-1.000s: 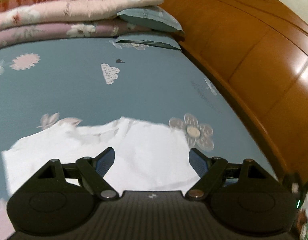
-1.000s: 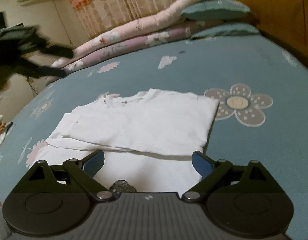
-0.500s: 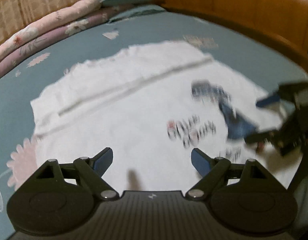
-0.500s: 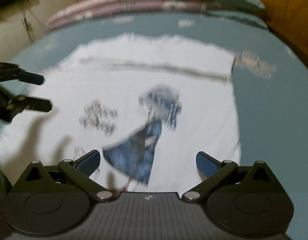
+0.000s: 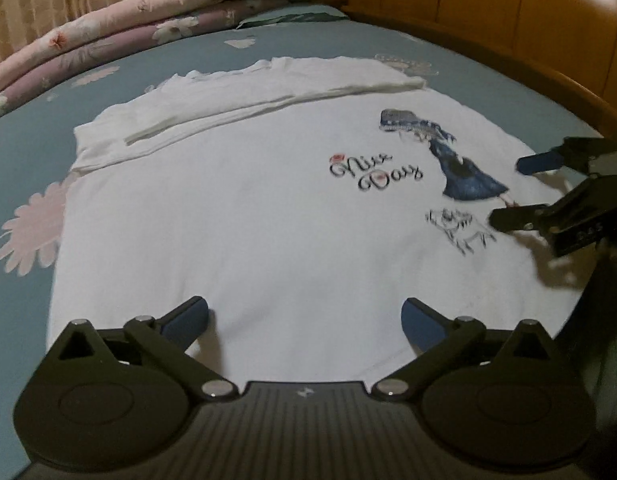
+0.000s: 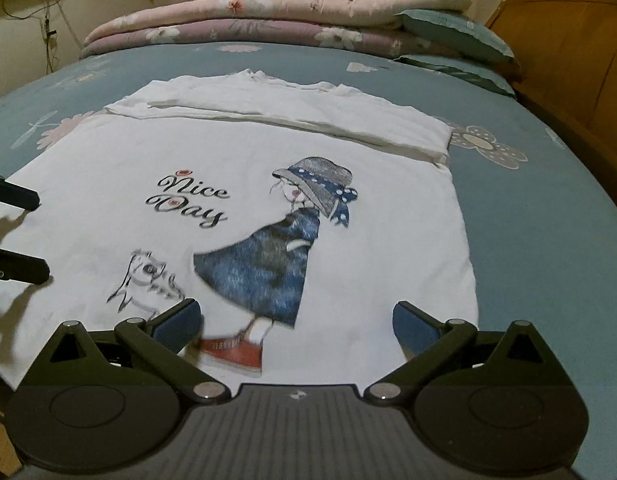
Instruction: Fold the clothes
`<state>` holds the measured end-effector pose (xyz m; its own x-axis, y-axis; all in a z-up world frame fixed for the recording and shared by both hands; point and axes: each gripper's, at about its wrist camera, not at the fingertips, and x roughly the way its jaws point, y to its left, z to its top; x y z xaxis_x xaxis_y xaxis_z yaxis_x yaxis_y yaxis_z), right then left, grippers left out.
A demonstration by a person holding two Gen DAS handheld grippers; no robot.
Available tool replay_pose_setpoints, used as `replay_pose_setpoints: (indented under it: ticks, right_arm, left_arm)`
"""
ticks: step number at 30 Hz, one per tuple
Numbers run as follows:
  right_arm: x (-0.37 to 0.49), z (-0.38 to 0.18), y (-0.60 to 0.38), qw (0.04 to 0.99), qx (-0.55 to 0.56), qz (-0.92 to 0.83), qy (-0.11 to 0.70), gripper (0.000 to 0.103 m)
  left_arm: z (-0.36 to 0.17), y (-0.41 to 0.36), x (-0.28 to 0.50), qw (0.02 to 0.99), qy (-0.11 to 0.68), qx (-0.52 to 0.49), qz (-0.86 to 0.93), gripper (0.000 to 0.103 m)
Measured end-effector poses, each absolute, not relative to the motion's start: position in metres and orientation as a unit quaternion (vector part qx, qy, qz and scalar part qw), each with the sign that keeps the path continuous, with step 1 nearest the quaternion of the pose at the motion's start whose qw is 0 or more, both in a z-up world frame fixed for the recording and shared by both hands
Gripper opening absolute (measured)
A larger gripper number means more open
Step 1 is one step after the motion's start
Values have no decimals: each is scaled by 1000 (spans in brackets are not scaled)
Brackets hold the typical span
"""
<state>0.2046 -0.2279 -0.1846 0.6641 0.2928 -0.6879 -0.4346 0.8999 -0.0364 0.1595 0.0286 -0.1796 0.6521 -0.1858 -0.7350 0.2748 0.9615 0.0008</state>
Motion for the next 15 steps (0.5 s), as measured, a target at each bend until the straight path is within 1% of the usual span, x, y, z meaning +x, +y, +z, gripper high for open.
replay_pose_setpoints:
  ticks: [2, 5, 10, 13, 15]
  right_arm:
    - [198, -184, -232, 906, -99, 203, 358, 103]
    - [192, -180, -239, 903, -95, 207, 363, 103]
    - [236, -173, -235, 903, -63, 194, 379, 103]
    - [266, -173, -229, 904, -47, 184, 384, 103]
    - [286, -173, -225, 904, -36, 177, 387, 103]
  left_arm:
    - [-176, 34, 159, 903, 407, 39, -130, 102]
    - [-158, 40, 168, 913, 390, 26, -120, 102]
    - [-118, 48, 208, 927, 357, -13, -112, 102]
    - [-113, 41, 237, 921, 369, 13, -122, 102]
    - [-121, 38, 252, 916, 383, 24, -116, 102]
